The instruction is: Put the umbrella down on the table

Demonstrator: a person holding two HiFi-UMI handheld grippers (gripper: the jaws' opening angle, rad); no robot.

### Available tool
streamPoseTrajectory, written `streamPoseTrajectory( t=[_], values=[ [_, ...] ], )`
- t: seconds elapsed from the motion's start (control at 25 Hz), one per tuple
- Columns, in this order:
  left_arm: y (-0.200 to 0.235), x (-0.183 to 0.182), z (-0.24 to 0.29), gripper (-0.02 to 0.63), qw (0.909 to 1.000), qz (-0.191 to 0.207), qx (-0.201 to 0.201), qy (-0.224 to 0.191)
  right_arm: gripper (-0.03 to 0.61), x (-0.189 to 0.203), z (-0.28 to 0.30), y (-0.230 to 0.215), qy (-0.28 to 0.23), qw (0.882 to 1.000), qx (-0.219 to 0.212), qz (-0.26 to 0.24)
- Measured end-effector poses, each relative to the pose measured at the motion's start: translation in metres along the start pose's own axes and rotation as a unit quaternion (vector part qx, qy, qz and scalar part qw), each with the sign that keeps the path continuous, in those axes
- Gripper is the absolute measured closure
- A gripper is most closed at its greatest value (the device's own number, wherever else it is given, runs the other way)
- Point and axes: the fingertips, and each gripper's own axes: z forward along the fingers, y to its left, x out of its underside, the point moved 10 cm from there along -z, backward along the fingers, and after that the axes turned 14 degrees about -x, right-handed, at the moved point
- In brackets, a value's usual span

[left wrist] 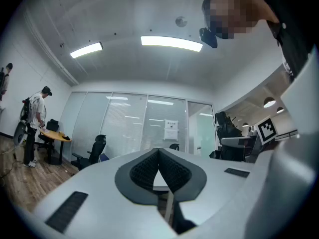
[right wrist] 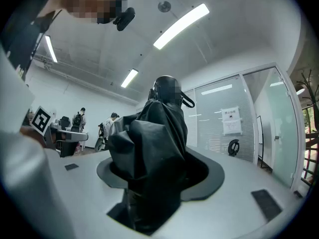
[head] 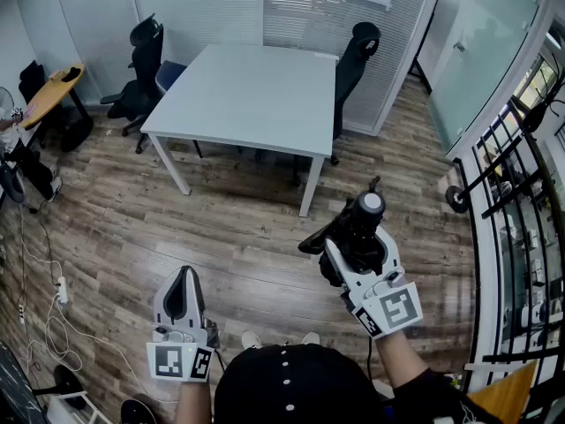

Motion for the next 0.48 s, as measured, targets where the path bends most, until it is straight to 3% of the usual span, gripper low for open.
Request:
streamPoseTrajectory(
  t=[0.48],
  values=[
    [0.010, 0.004, 0.001, 0.598, 1.0000, -0.005, -0.006, -0.001, 0.308, 0.009, -0.002, 0.002, -0.011, 1.000, 0.010, 0.025]
  ],
)
